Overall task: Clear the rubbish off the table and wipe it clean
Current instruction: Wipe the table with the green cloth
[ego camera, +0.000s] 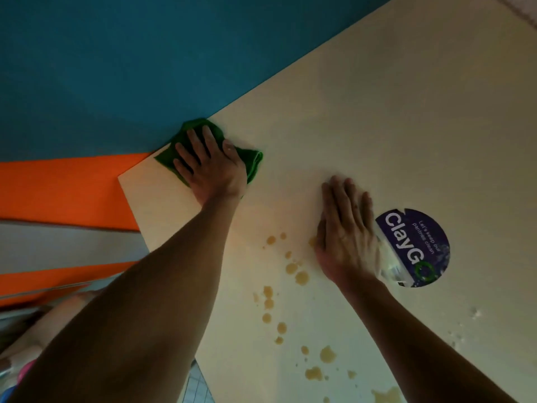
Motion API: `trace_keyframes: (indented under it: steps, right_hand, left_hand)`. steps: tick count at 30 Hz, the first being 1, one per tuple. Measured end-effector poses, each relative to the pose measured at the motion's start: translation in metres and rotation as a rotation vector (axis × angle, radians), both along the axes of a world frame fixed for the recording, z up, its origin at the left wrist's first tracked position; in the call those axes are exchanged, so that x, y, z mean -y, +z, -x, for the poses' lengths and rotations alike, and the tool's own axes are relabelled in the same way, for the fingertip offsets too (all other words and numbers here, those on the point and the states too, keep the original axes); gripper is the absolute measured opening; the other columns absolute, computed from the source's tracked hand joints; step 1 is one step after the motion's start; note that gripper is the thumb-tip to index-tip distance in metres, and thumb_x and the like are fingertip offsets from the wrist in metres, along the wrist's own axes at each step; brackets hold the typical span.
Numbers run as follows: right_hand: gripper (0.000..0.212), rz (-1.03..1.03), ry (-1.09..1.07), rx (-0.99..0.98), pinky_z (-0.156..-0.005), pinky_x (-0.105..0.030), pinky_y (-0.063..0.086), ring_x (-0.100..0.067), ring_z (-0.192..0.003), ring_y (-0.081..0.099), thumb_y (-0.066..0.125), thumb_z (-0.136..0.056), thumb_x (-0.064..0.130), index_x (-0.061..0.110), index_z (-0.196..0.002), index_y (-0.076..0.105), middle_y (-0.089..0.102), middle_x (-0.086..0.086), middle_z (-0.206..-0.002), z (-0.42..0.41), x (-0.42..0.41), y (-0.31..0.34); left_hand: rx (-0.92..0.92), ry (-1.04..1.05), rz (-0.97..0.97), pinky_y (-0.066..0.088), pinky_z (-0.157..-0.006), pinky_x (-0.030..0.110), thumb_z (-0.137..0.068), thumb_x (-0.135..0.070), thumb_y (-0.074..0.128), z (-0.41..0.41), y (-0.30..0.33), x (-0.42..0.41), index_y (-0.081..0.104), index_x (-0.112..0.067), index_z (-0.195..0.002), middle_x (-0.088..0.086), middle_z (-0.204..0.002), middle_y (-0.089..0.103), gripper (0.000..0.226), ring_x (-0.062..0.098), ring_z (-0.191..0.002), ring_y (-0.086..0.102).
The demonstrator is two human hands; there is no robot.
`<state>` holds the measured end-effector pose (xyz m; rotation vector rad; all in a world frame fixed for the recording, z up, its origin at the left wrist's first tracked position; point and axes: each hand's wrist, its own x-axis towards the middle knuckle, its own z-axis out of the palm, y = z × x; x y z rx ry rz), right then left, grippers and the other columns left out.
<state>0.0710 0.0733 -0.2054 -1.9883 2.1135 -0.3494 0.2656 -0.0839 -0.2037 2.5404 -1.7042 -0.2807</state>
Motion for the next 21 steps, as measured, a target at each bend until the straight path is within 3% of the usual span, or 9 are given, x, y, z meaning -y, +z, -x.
trace_keyframes:
  steps: [3, 9, 13, 16, 21]
  right_hand:
    - [0.059, 0.017, -0.012, 0.017, -0.123, -0.051, 0.011, -0.028, -0.152, 0.008, 0.035, -0.1, 0.022, 0.006, -0.155, 0.021, 0.017, -0.011, -0.163, -0.001, 0.001, 0.0]
    - [0.056, 0.056, -0.03, 0.033, -0.122, -0.051, 0.013, -0.027, -0.152, 0.013, 0.039, -0.098, 0.018, 0.006, -0.153, 0.029, 0.024, -0.011, -0.161, -0.001, 0.002, 0.001]
    - [0.056, 0.059, -0.028, 0.042, -0.122, -0.051, 0.014, -0.026, -0.152, 0.014, 0.037, -0.098, 0.017, 0.007, -0.152, 0.032, 0.026, -0.01, -0.161, 0.001, 0.002, 0.0]
    - [0.056, 0.031, -0.018, 0.033, -0.122, -0.051, 0.013, -0.025, -0.152, 0.011, 0.032, -0.099, 0.021, 0.009, -0.153, 0.029, 0.022, -0.008, -0.162, 0.002, 0.002, 0.001]
    - [0.057, 0.035, -0.031, 0.05, -0.122, -0.05, 0.012, -0.025, -0.152, 0.011, 0.032, -0.097, 0.02, 0.009, -0.153, 0.03, 0.023, -0.008, -0.162, 0.0, 0.002, 0.003]
  left_hand:
    - [0.01, -0.061, -0.002, 0.0, -0.123, 0.056, -0.102, -0.05, 0.01, 0.028, 0.001, 0.017, 0.009, -0.021, -0.161, 0.01, -0.168, 0.004, 0.065, 0.036, -0.154, 0.001]
    - [0.024, -0.536, 0.016, 0.001, -0.124, 0.052, -0.104, -0.052, 0.011, 0.075, 0.005, 0.005, 0.012, -0.028, -0.16, 0.001, -0.168, 0.008, 0.062, 0.033, -0.154, 0.004]
    - [0.03, -0.807, 0.016, 0.008, -0.124, 0.052, -0.105, -0.053, 0.011, 0.041, 0.006, -0.008, 0.013, -0.034, -0.159, -0.005, -0.168, 0.009, 0.057, 0.028, -0.155, 0.005]
    - [0.03, -0.716, 0.003, 0.006, -0.125, 0.051, -0.106, -0.052, 0.008, -0.008, 0.007, -0.019, 0.008, -0.038, -0.159, -0.007, -0.168, 0.005, 0.054, 0.025, -0.155, 0.001]
    - [0.025, -0.251, 0.031, 0.008, -0.124, 0.05, -0.104, -0.051, 0.011, -0.08, 0.004, -0.069, 0.022, -0.034, -0.157, -0.005, -0.167, 0.016, 0.057, 0.026, -0.154, 0.01]
